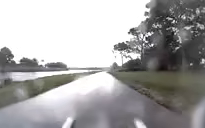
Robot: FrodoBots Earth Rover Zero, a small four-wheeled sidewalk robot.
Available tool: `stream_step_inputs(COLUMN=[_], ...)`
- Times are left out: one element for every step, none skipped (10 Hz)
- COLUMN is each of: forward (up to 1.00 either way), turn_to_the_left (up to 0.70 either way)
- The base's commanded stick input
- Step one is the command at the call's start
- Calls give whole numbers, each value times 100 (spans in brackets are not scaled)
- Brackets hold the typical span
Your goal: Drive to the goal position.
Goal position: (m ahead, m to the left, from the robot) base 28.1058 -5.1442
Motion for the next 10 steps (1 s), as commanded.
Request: stream_step_inputs(forward=[100,100,100,100,100,100,100,100,100,100], turn_to_the_left=[0,0,0,0,0,0,0,0,0,0])
